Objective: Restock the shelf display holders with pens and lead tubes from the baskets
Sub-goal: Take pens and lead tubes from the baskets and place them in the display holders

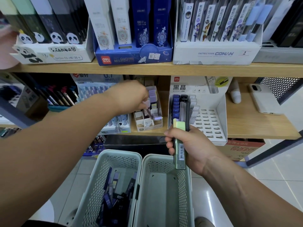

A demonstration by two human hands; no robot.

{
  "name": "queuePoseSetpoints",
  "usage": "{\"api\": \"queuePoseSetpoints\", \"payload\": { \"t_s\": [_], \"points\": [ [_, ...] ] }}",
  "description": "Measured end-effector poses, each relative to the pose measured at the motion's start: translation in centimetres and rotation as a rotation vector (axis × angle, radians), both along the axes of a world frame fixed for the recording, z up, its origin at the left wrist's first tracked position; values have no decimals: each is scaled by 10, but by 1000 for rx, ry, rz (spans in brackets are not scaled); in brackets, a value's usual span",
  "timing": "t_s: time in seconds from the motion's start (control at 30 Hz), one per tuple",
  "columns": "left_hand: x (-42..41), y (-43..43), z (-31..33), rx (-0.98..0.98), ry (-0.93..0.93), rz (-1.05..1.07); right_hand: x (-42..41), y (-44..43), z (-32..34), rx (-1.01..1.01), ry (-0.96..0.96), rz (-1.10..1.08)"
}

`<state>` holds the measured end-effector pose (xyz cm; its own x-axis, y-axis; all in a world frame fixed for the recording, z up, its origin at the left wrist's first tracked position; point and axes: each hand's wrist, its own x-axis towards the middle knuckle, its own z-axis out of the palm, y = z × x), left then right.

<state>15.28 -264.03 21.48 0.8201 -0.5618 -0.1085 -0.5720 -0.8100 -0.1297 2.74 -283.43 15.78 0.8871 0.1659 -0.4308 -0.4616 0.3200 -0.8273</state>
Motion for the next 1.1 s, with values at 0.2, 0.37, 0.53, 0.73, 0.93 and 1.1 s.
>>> {"api": "queuePoseSetpoints", "payload": {
  "t_s": [0.2,0.37,0.53,0.73,0.93,1.1],
  "points": [
    [-1,-7,-2,77,-183,19,0,-1,-1,4,-7,-6],
    [1,-12,-8,99,-192,76,-1,-1,0,9,-6,-1],
    [0,-15,-23,21,-242,79,0,0,1,13,-6,-3],
    [-6,-19,-32,34,-282,21,2,-3,2,92,15,-31],
    [-43,-17,-24,-639,-220,12,1,1,3,-33,-76,58],
    [-83,-37,-34,-1199,548,434,-1,9,5,-78,-113,91]
  ]
}}
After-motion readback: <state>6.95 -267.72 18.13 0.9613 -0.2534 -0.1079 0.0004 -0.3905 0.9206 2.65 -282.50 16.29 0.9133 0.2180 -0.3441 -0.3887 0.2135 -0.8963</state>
